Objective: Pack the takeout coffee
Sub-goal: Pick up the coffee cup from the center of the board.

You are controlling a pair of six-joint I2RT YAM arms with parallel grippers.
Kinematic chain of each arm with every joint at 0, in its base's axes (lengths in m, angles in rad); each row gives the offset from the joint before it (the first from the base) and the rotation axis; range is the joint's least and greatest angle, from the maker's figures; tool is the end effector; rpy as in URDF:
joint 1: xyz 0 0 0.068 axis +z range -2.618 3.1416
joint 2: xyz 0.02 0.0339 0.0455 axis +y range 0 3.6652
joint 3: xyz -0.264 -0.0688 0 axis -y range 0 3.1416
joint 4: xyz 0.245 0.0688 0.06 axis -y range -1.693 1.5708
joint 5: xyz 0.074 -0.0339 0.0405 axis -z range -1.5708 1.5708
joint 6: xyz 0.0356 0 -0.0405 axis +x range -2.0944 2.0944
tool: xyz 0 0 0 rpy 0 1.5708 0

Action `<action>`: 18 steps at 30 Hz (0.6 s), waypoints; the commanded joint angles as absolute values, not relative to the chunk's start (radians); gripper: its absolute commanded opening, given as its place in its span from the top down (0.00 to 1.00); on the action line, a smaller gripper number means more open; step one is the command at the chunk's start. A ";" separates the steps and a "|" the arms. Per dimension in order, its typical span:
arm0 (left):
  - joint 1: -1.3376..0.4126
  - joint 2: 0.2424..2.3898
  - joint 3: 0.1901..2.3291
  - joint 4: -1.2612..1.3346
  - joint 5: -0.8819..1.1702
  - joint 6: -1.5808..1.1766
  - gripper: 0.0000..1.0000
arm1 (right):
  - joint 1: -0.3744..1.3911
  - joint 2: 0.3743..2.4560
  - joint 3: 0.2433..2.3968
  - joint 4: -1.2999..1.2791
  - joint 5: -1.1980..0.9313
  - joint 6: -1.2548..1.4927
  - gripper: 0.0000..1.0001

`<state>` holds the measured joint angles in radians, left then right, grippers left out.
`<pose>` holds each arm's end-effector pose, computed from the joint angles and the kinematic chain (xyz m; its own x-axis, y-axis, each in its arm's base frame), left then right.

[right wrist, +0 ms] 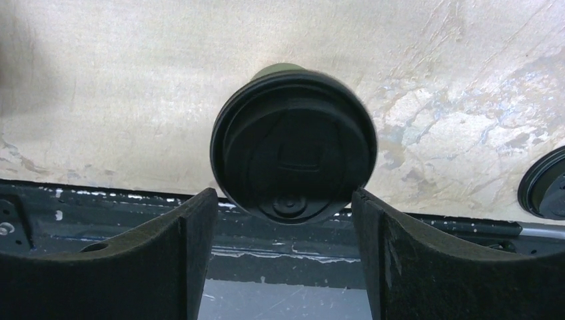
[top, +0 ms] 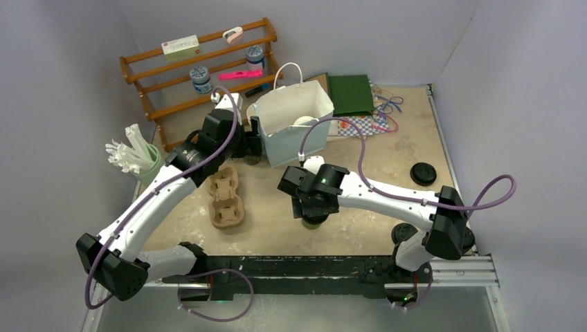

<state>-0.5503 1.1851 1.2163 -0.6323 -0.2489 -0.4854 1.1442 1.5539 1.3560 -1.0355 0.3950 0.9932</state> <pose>0.2204 -0.1249 0.3644 -0.5821 -0.1734 -0.7944 0.0702 0.9626 -0.2616 0.1378 0.2701 0.2873 -0.8730 -0.0519 -0.4850 -0.1029 0.9915 0.0791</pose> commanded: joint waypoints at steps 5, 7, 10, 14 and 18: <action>-0.534 1.164 1.247 -0.647 -0.275 -0.463 0.03 | 1.129 1.528 1.301 -0.990 0.378 1.002 0.26; -0.532 1.167 1.254 -0.652 -0.275 -0.456 0.04 | 1.123 1.528 1.291 -0.978 0.373 1.002 0.29; -0.532 1.176 1.273 -0.666 -0.281 -0.441 0.04 | 1.120 1.525 1.283 -0.962 0.373 0.994 0.29; -0.530 1.188 1.304 -0.678 -0.291 -0.425 0.04 | 1.118 1.531 1.288 -0.959 0.382 0.985 0.22; -0.531 1.199 1.321 -0.680 -0.291 -0.419 0.04 | 1.118 1.528 1.308 -0.973 0.413 0.983 0.19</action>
<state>-0.5373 1.1919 1.2694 -0.6815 -0.2726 -0.4480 1.1244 1.5452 1.2972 -0.9623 0.3687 0.9829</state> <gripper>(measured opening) 0.966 0.801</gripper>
